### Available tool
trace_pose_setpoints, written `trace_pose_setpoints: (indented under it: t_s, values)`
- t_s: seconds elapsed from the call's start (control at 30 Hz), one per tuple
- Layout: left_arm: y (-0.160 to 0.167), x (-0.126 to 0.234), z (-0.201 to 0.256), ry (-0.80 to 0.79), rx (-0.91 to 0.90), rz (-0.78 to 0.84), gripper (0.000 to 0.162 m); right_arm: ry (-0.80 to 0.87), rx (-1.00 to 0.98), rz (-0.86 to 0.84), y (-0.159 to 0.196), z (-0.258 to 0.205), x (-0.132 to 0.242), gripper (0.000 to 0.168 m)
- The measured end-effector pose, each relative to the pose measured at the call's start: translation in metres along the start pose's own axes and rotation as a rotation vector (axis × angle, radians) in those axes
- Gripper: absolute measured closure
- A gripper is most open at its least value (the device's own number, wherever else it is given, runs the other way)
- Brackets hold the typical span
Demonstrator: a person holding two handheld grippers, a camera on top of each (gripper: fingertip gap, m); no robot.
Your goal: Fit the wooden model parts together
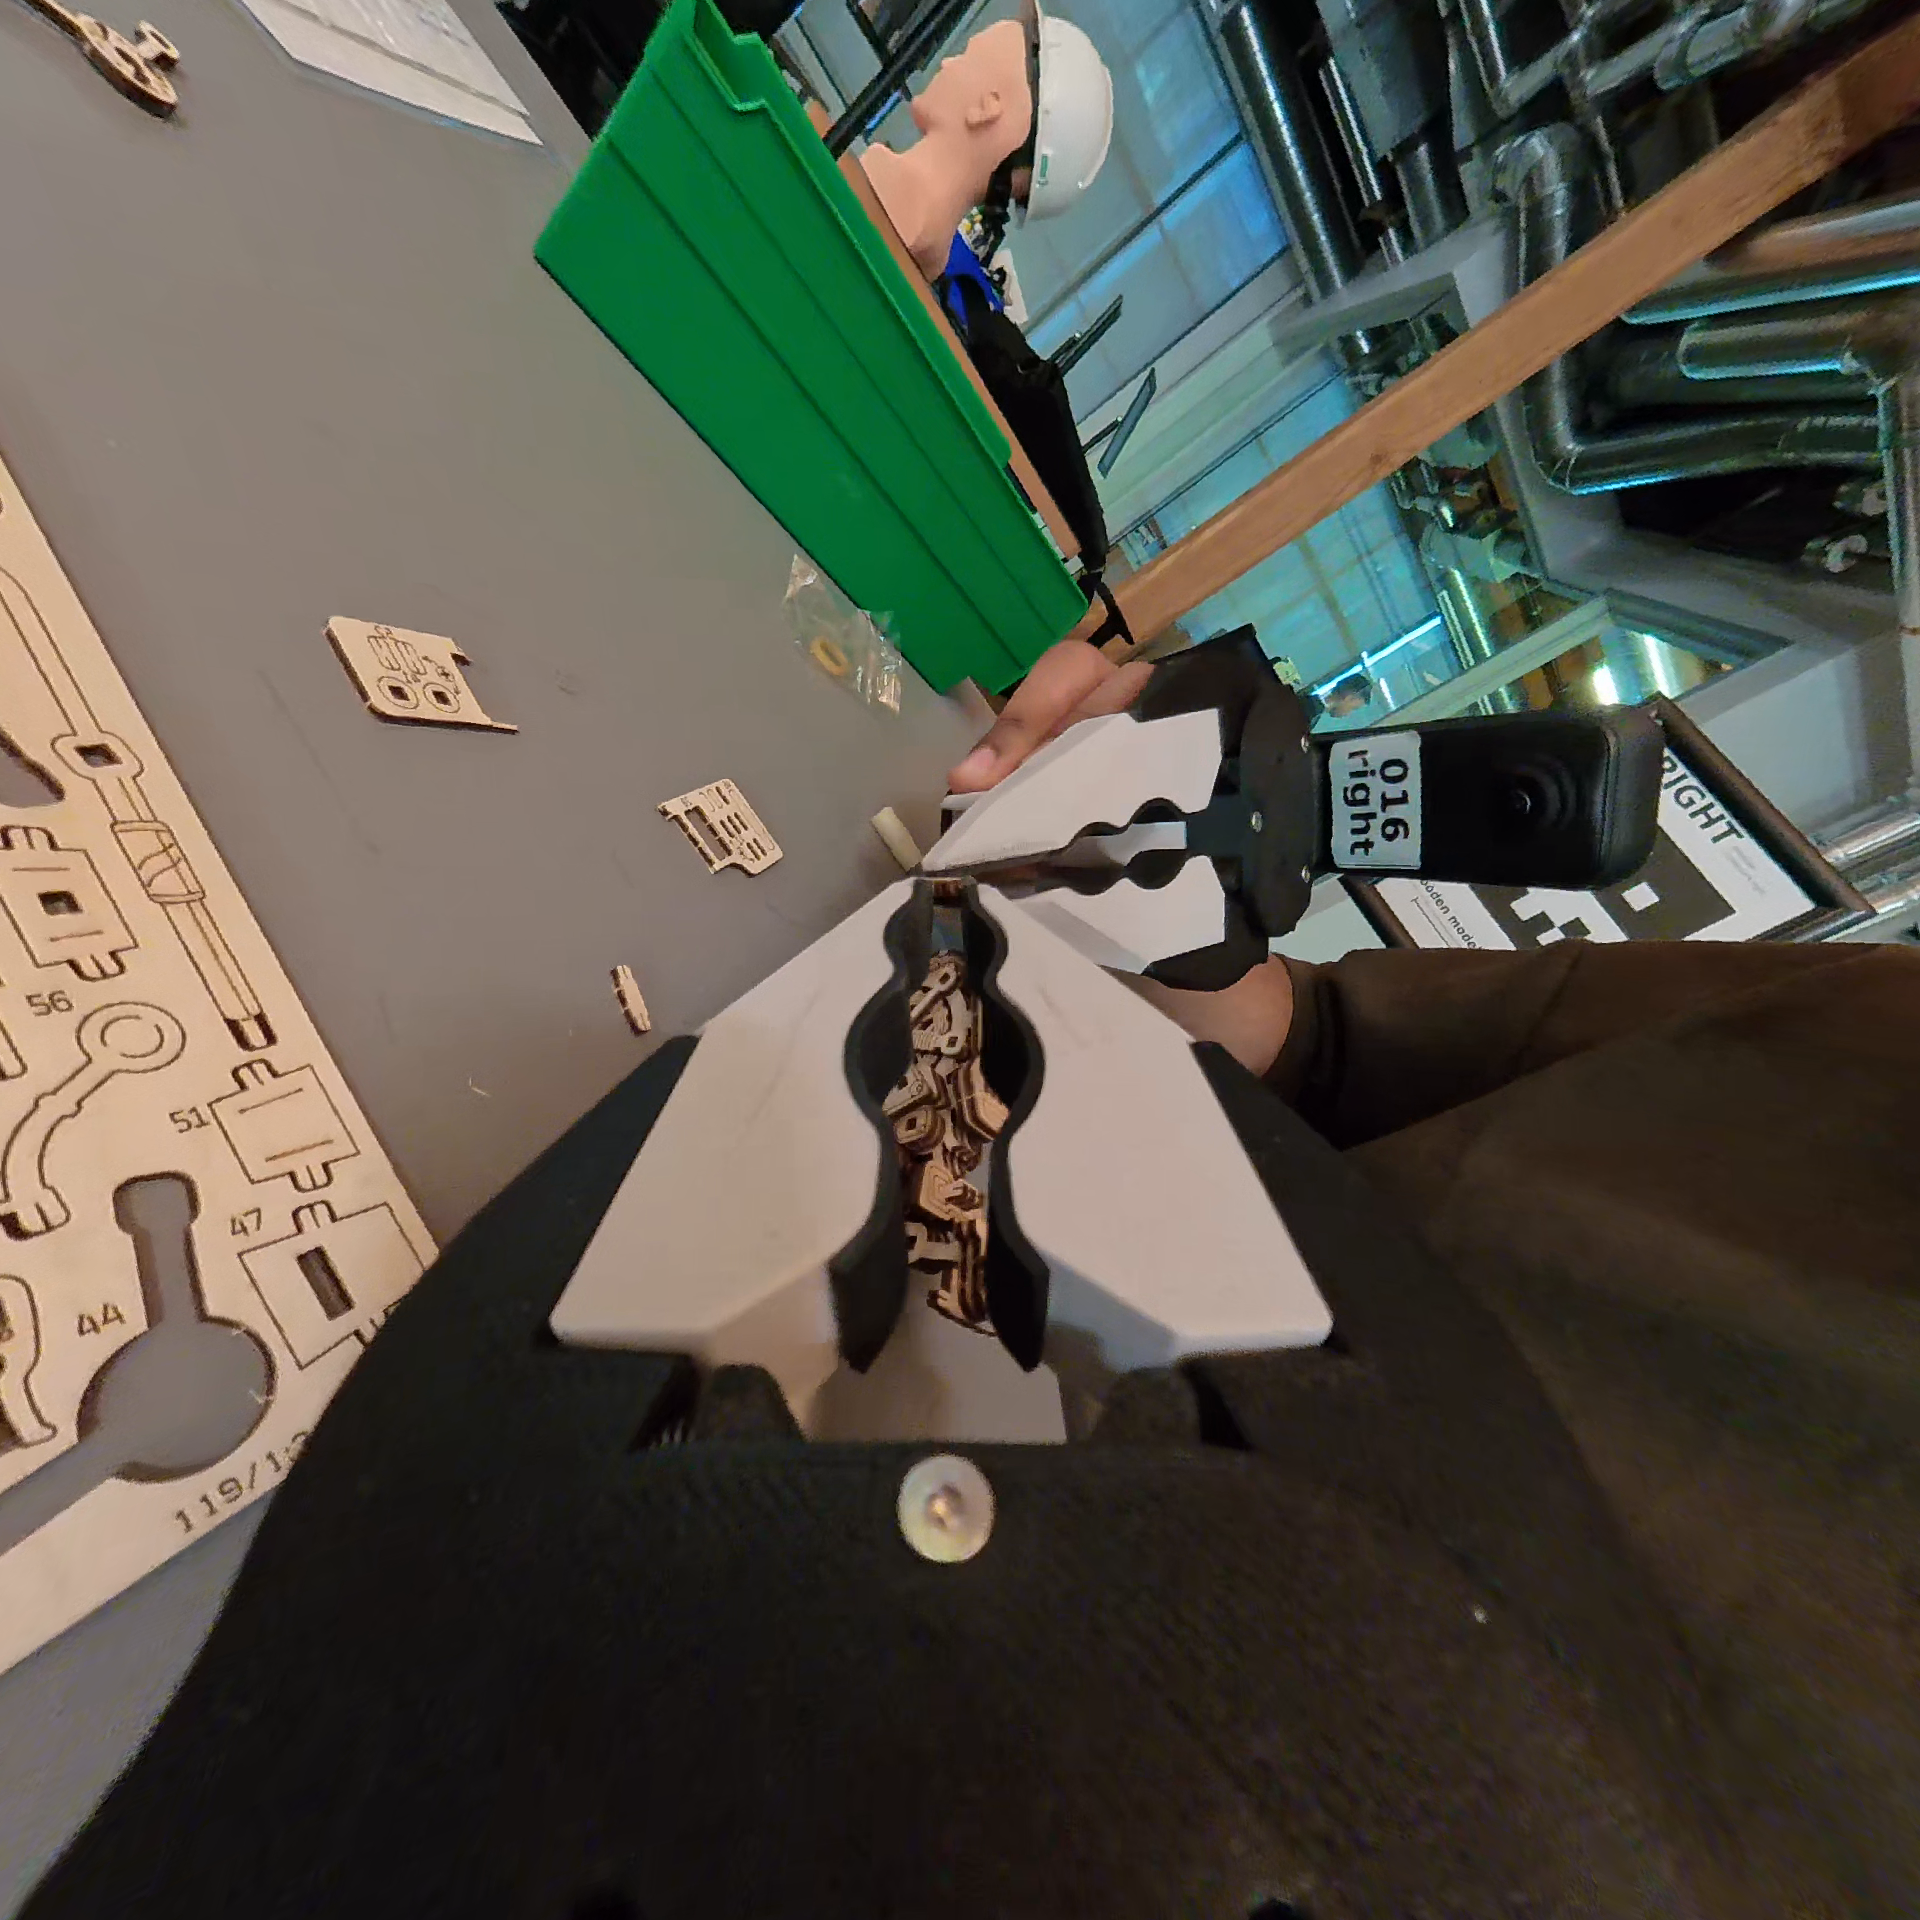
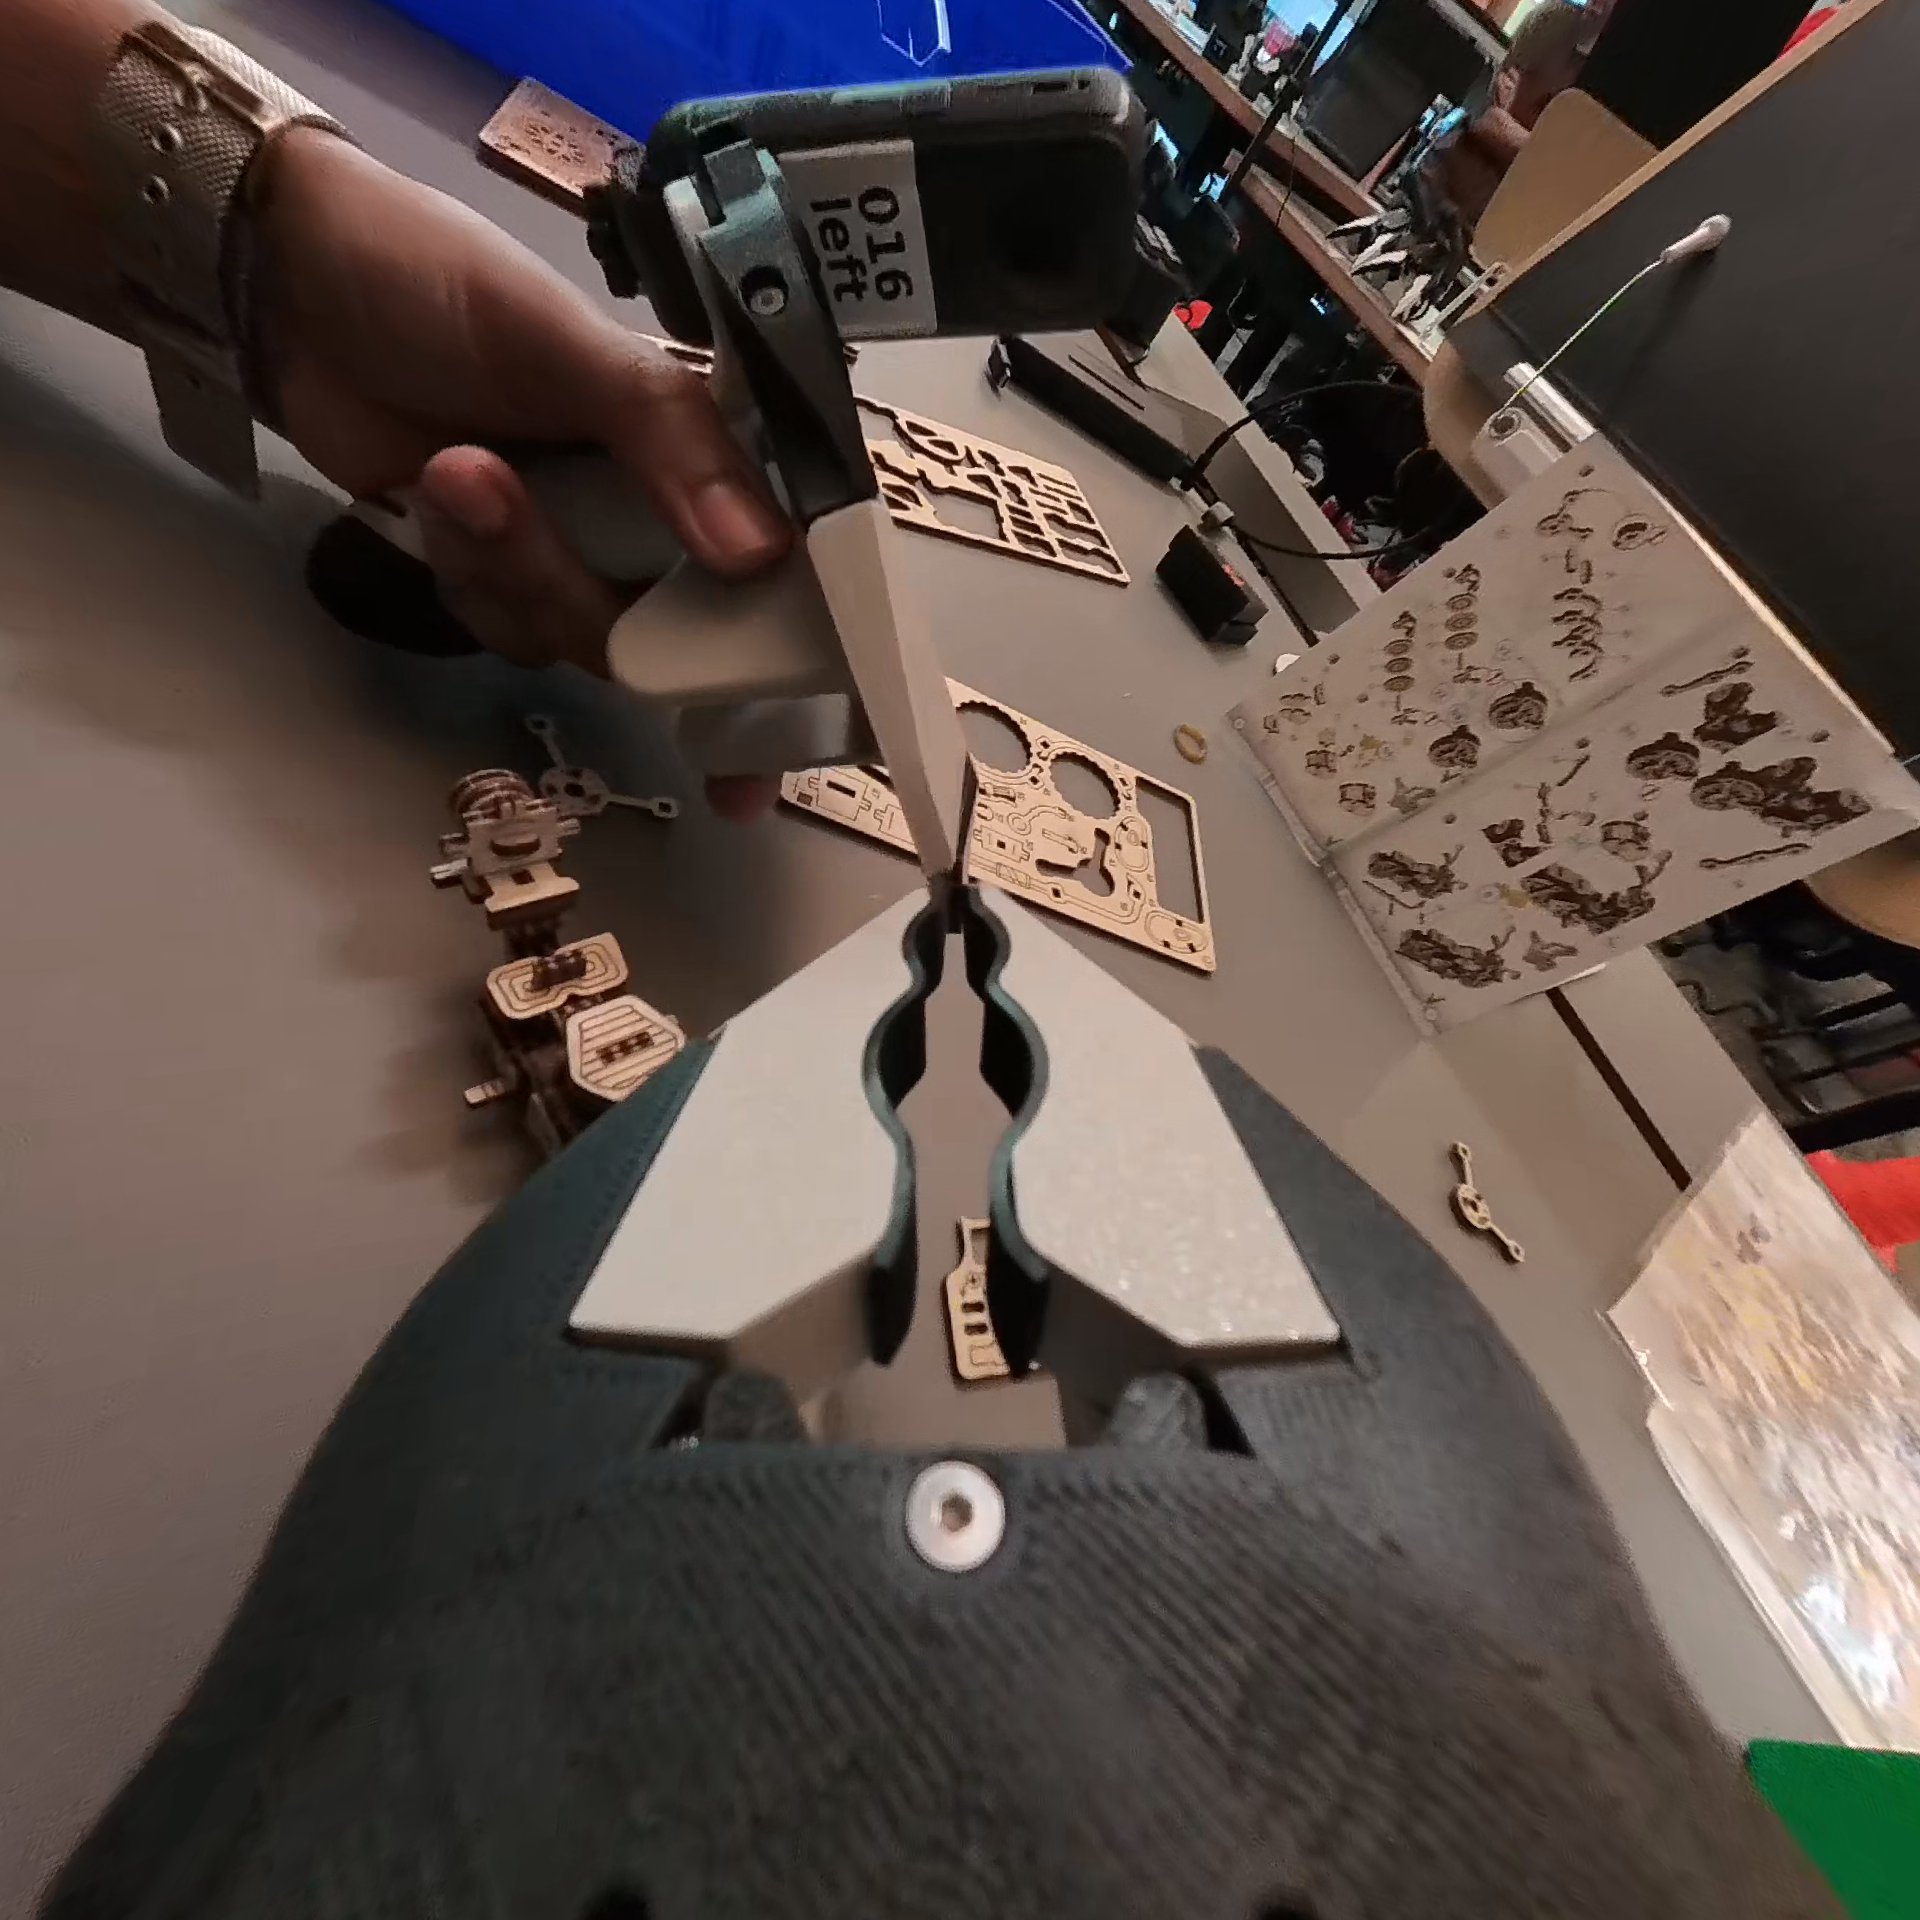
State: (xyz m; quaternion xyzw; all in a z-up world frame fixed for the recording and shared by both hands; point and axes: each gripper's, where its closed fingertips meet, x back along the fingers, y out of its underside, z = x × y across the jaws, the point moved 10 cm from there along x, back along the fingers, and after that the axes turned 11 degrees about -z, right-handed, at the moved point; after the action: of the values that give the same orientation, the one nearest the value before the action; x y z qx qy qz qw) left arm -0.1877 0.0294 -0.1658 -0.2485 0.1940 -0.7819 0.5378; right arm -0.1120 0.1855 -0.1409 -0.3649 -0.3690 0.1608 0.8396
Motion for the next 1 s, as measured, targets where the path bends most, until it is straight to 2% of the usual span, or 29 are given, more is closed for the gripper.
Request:
trace_pose_setpoints:
  t_s: [0.7, 1.0]
  values:
    - [-0.001, 0.004, 0.001, 0.109, 0.014, 0.038, 0.162, -0.043, -0.108, 0.139, 0.002, 0.006, 0.008, 0.167]
    - [-0.004, 0.009, 0.003, 0.092, -0.047, 0.066, 0.162, -0.228, -0.408, 0.22, 0.011, 0.021, 0.007, 0.165]
